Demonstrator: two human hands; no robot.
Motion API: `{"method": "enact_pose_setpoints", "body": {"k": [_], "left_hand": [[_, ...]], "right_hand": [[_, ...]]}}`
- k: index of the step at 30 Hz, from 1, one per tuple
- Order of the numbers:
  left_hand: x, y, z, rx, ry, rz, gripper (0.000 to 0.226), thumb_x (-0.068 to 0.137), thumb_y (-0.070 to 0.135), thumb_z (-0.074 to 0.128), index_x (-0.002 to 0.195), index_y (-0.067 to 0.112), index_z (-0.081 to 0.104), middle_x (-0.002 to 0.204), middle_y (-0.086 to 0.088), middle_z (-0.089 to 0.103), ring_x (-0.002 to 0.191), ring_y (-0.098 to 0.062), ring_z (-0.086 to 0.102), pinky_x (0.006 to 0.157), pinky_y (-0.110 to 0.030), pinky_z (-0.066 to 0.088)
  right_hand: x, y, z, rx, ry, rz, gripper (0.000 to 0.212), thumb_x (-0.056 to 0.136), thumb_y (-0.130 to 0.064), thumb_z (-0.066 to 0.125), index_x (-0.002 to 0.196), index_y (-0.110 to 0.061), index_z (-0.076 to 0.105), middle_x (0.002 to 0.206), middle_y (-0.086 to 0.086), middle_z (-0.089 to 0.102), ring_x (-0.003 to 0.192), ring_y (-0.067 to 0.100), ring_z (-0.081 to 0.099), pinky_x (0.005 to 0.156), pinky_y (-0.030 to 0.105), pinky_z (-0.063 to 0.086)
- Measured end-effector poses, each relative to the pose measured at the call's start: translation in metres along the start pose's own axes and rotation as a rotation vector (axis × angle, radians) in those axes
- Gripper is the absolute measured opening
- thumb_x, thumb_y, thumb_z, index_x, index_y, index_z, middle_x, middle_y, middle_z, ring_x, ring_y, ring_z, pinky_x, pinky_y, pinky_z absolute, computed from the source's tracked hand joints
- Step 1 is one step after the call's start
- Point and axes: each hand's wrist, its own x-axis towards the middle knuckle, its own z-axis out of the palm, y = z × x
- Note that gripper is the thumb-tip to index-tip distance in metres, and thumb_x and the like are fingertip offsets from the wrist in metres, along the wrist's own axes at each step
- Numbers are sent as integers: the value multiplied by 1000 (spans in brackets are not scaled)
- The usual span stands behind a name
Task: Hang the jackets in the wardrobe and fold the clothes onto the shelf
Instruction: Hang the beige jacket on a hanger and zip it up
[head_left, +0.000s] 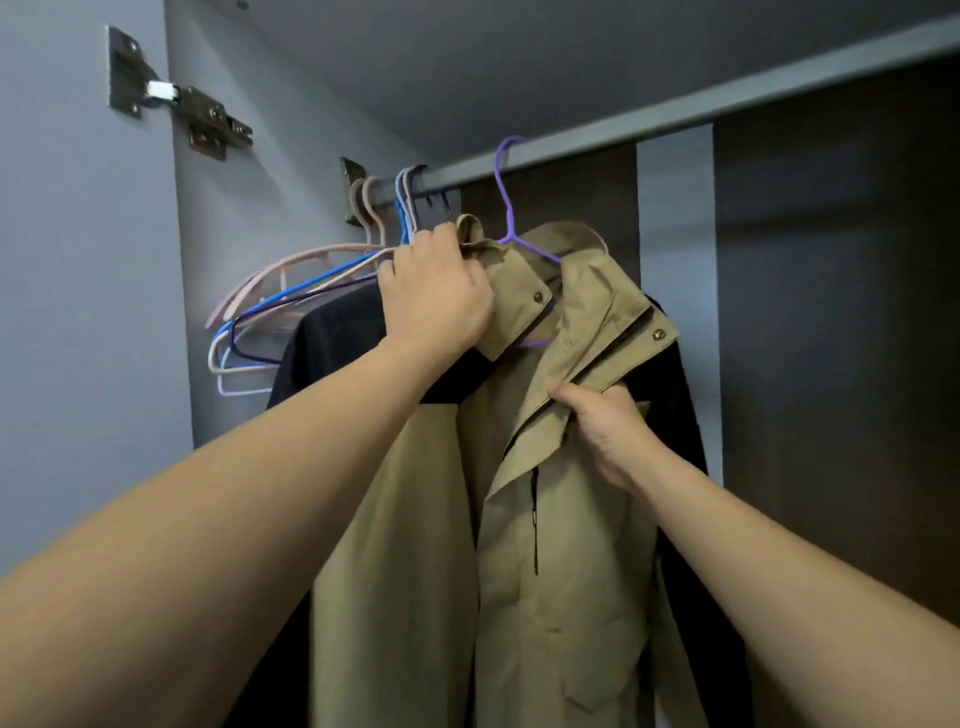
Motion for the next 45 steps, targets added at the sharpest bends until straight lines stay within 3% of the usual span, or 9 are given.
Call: {"method": "enact_pose_setpoints", "body": {"k": [5,8,14,18,21,25,32,39,45], "left_hand": [[-72,-30,6,242,-33,193,67,96,45,33,156,18,21,160,-9,23,149,-31,14,121,-51,0],[-111,-37,9,204,-113,190,74,95,44,40,158,19,13,164,-8,13,151,-30,5,122,-49,-2],[-178,-37,17,129,-271,126,82,92,35,53,158,22,6,165,-10,0,151,-33,3,123,-47,5],[-202,-32,22,90,-246,42,83,87,31,59,156,22,14,160,-15,7,145,-36,14,120,-47,18],[-209,-27,23,78,-206,-122,81,84,32,61,152,25,18,153,-13,19,135,-36,26,109,-49,26],[-240,-33,25,124,-171,-112,72,83,34,61,145,21,26,142,-13,33,123,-34,37,101,-47,32],[-356,-62,34,168,-519,85,42,90,29,50,129,16,48,124,-8,50,105,-28,47,88,-39,41],[-428,-53,69,-186,-925,-426,36,95,16,42,126,14,59,121,-13,65,111,-33,60,90,-34,49],[-474,-57,90,-181,-1211,-515,22,89,8,46,91,9,68,92,-5,68,92,-29,63,65,-28,50]], "right_hand": [[-12,17,-1,-87,11,-17,19,81,-12,70,99,-14,65,96,5,72,90,22,69,76,33,57],[-24,34,-6,-143,13,-29,19,83,-20,69,97,-20,57,98,-1,69,87,14,66,65,26,53],[-40,63,-15,-390,71,-68,14,81,-27,66,92,-20,61,100,5,67,89,23,62,80,39,52],[-50,74,-17,-486,89,-124,10,83,-30,64,83,-19,64,91,0,70,91,22,65,83,35,52],[-60,75,-13,-545,99,-161,20,85,-32,62,69,-20,57,76,-5,65,79,21,61,63,28,44],[-85,92,-16,-670,46,-116,23,83,-47,63,78,-26,55,94,-4,62,86,17,58,74,30,43],[-176,199,-54,-823,-63,58,4,87,-29,60,87,-25,59,96,-5,56,78,8,53,74,25,37],[-226,277,-97,-628,64,406,24,90,-17,56,114,-17,55,112,2,55,94,18,53,78,28,40],[-269,335,-119,45,274,963,47,91,-21,61,135,-14,46,123,3,43,98,20,49,86,34,42]]}}
